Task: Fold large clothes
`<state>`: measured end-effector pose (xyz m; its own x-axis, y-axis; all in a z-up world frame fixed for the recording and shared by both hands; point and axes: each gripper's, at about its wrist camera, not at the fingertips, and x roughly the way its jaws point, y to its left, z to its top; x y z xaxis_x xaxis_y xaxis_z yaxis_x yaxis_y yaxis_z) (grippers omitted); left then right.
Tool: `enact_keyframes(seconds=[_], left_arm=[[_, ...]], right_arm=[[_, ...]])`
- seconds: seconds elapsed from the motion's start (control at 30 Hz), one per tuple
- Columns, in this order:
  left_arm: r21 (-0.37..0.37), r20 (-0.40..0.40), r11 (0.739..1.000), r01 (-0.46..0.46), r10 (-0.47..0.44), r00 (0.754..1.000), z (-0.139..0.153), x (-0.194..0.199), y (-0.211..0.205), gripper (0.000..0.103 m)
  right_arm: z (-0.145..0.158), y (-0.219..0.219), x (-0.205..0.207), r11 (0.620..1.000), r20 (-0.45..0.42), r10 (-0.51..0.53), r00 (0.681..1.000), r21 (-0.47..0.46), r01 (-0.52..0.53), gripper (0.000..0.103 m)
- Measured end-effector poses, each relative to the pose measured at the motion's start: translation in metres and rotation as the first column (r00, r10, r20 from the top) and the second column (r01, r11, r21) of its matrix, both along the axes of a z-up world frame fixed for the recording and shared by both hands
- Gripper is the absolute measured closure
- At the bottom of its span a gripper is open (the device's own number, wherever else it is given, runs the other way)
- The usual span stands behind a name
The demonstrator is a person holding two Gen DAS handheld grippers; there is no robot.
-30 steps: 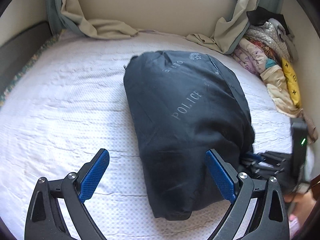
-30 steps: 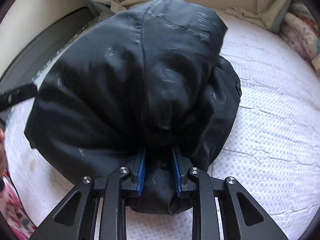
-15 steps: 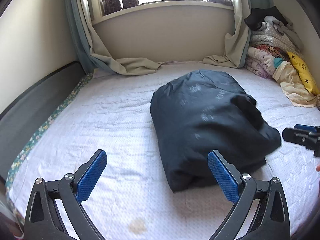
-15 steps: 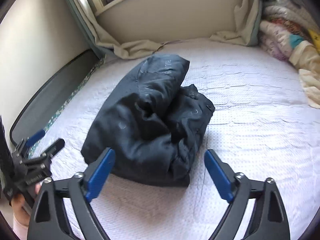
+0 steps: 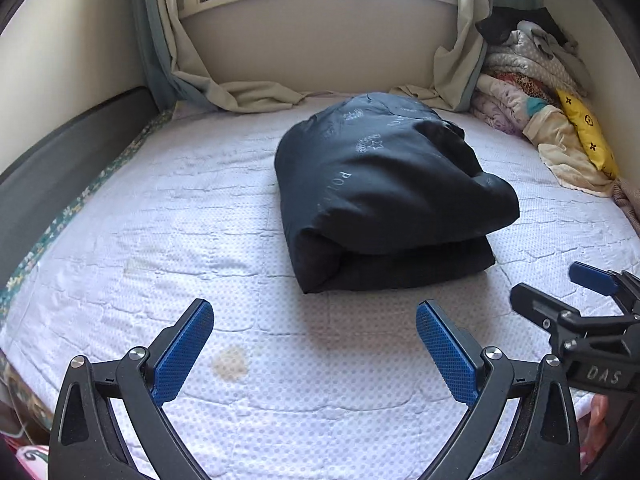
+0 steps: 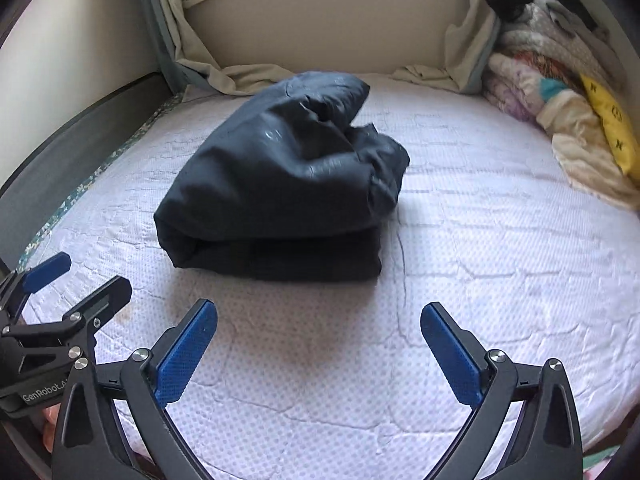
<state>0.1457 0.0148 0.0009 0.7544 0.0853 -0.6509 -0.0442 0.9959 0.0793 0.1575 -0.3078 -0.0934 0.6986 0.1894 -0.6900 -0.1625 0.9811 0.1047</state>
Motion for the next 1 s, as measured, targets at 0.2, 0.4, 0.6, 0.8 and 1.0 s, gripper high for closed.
enact_keyframes(seconds=[0.2,0.4,0.6,0.8,1.0], left_arm=[[0.010,0.012,0.999,-0.038,0.038,0.999,-0.005,-0.006,0.004,0.000],[-0.019,-0.042,0.999,-0.026,0.025,0.999,-0.015,-0.003,0.003,0.000],[-0.020,-0.057,1.000,-0.021,0.020,0.998,-0.019,-0.002,-0.001,0.000],[-0.029,-0.069,0.999,-0.023,0.021,0.997,-0.021,-0.001,0.000,0.000],[-0.026,-0.074,1.000,-0.017,0.015,0.997,-0.022,-0.001,-0.004,0.000]], right_arm=[[-0.006,-0.013,-0.003,0.997,0.031,-0.079,0.996,0.004,0.079,0.002],[-0.010,-0.022,0.000,0.995,0.006,-0.101,0.995,0.012,0.101,0.002],[-0.012,-0.023,0.001,0.996,-0.011,-0.088,0.996,0.020,0.089,0.002],[-0.016,-0.021,0.002,0.996,-0.021,-0.084,0.996,0.020,0.084,0.002],[-0.017,-0.021,0.002,0.996,-0.023,-0.085,0.996,0.018,0.085,0.002]])
